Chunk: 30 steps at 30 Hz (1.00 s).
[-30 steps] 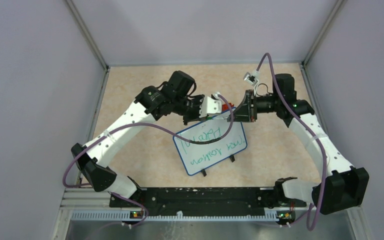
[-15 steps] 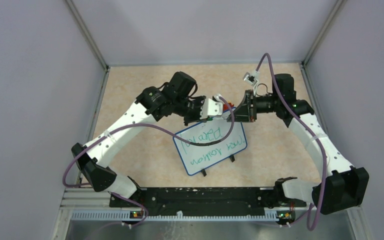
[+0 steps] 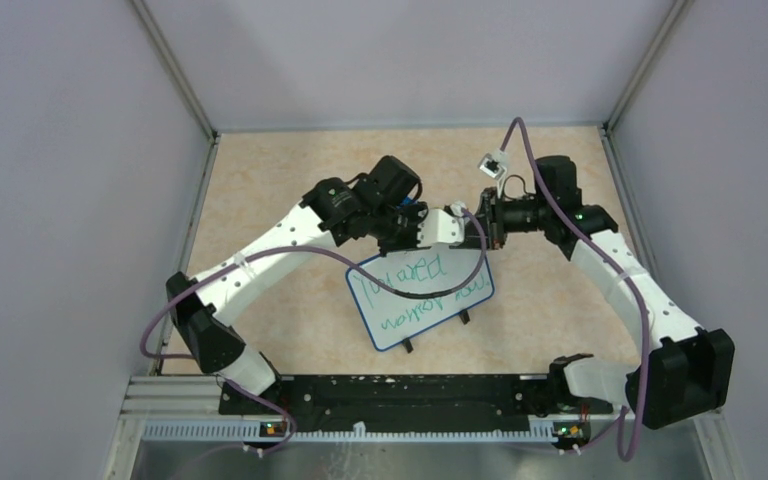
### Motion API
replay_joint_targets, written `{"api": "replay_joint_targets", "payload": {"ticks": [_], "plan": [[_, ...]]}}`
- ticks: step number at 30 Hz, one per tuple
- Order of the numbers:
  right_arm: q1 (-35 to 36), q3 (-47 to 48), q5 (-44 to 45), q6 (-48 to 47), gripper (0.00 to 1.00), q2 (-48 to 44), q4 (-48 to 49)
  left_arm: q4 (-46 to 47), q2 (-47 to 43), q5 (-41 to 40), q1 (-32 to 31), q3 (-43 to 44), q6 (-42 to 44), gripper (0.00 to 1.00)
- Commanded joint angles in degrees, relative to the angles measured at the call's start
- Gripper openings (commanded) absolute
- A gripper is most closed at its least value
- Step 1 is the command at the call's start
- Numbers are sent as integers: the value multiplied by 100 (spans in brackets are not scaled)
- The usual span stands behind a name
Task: Write a sentence on the whiteboard
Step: Insert the whiteboard marker without the cap into the pen cap.
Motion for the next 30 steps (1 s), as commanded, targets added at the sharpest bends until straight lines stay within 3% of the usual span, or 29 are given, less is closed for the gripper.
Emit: {"api": "replay_joint_targets", "payload": {"ticks": [1,7,14,24,30], "plan": [[108,-107,237,210,0,-10,615,13,289,-727,-215,447,-289,0],[180,-204,241,284,0,16,855,32,439,-978,-408,699,-415,0],[180,-439,140,393,0,7,1244,54,406,-732,-662,889,-408,0],[272,-632,-118,732,0,52,1762,117,718,-1435,-989,1220,-554,0],[211,-423,-168,504,0,41,1497,176,611,-1713,-972,1188,-826,32]]}}
